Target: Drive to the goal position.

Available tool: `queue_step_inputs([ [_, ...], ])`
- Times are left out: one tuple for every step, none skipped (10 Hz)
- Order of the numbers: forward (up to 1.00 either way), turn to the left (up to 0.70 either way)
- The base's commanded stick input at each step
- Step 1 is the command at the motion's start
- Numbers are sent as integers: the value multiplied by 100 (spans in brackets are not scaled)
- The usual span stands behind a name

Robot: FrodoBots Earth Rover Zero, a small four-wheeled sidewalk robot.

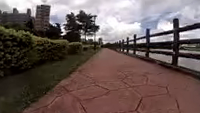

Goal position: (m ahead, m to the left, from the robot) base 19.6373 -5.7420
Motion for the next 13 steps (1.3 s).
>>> queue_step_inputs([
  [70,0],
  [70,0],
  [70,0],
  [70,0],
  [70,0],
  [70,0],
  [70,0],
  [70,0],
  [70,0],
  [70,0],
  [70,0],
  [70,0],
  [70,0],
])
